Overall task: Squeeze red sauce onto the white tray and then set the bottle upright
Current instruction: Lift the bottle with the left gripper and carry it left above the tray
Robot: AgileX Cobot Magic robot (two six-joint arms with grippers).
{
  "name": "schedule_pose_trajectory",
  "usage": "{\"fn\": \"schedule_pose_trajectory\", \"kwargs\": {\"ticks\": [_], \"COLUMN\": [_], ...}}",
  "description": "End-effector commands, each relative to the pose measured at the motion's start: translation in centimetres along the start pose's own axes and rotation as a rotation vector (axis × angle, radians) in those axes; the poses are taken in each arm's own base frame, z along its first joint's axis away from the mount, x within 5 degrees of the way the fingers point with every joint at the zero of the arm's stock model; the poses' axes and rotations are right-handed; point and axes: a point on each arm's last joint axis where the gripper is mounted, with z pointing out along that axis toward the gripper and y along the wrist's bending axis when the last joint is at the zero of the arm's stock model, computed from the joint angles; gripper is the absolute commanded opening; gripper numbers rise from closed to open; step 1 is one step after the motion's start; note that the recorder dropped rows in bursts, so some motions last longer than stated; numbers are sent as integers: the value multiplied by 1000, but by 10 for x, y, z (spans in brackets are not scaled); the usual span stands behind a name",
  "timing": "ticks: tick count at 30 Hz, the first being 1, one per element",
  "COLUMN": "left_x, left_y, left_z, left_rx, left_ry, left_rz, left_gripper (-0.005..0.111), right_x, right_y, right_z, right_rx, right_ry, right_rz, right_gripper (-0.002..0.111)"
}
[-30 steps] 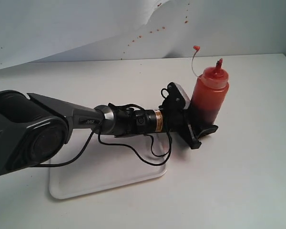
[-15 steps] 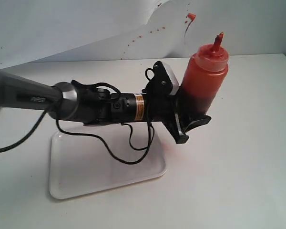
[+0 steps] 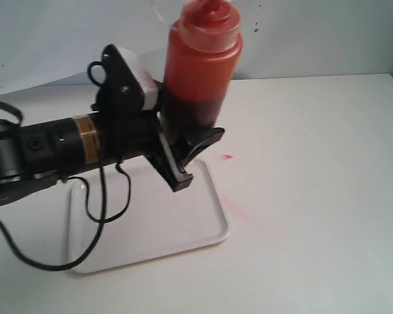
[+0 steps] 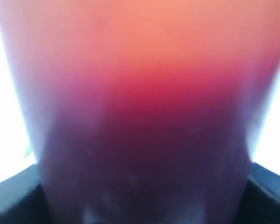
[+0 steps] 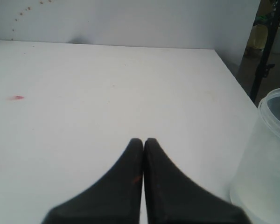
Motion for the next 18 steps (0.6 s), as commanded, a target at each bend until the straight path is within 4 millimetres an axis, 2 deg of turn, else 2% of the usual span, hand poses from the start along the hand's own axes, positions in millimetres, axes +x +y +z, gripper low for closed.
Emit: {"fn": "schedule_pose_trajectory", "kwargs": {"ticks": [1, 4, 9, 12, 18], "left_x": [-13, -11, 2, 7, 9], "left_y": [5, 6, 4, -1, -10], "left_z": [-45, -71, -103, -115, -130], "left_rx": [-102, -161, -257, -271, -286], "left_ry": [-22, 10, 163, 224, 222], "left_rz": [3, 6, 1, 35, 43], "left_gripper": [0, 0, 0, 0, 0], "right_x": [0, 0, 0, 0, 0], "right_y": [0, 0, 0, 0, 0], "right_z": [0, 0, 0, 0, 0], "right_rx": [8, 8, 8, 8, 8], "right_ry": [-9, -9, -9, -9, -9], "right_rz": [3, 3, 3, 3, 3], "right_gripper": [0, 0, 0, 0, 0]}}
